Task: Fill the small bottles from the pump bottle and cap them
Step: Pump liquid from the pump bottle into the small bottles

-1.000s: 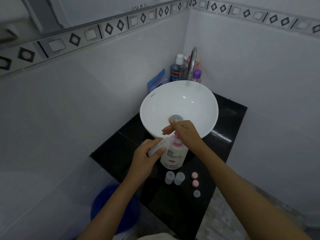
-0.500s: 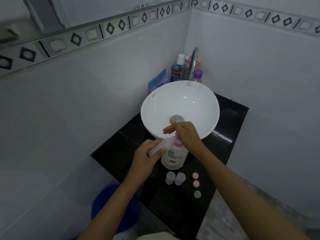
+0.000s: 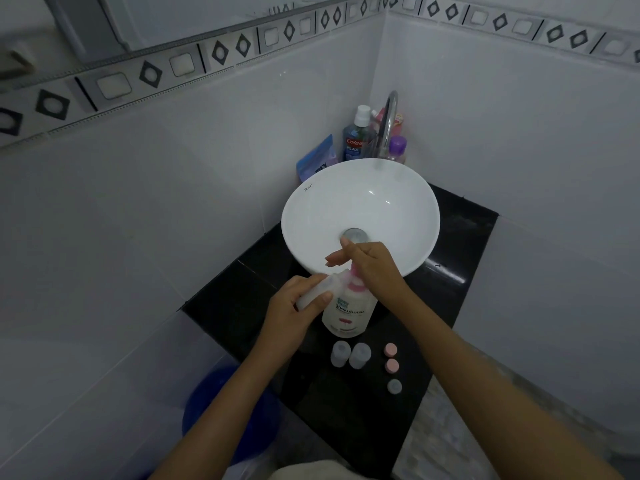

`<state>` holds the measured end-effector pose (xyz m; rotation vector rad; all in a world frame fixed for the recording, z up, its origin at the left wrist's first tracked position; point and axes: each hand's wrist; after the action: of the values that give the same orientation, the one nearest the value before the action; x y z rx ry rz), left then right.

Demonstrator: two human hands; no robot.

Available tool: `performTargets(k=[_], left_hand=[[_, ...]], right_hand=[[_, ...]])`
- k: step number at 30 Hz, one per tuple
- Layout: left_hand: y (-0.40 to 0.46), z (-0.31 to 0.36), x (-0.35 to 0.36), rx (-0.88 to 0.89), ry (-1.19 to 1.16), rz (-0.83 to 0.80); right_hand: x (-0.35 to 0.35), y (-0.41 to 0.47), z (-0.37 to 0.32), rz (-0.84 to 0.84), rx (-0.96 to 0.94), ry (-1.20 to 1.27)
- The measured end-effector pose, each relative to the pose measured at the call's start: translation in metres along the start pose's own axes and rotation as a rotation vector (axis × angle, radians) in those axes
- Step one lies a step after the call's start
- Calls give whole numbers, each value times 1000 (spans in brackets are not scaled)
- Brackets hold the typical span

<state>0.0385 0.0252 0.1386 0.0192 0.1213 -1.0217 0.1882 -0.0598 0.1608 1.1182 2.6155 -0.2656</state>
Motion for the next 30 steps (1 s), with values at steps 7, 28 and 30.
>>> performTargets(k=[7, 28, 30], left_hand=[[3, 2, -1, 20, 14, -3], [2, -3, -1, -11, -35, -64], [0, -2, 0, -23, -51, -68]], right_hand=[[4, 1, 3, 63, 13, 1], [9, -2, 15, 76, 0, 9], [10, -3, 16, 70, 13, 9]])
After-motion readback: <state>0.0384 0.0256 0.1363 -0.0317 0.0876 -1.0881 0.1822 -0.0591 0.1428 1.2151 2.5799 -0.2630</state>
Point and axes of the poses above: each hand's wrist, its own y-axis towards the middle knuckle, its own x-axis out of the palm, z = x × y, and after that the axes turned 2 degrees about -y, right-handed
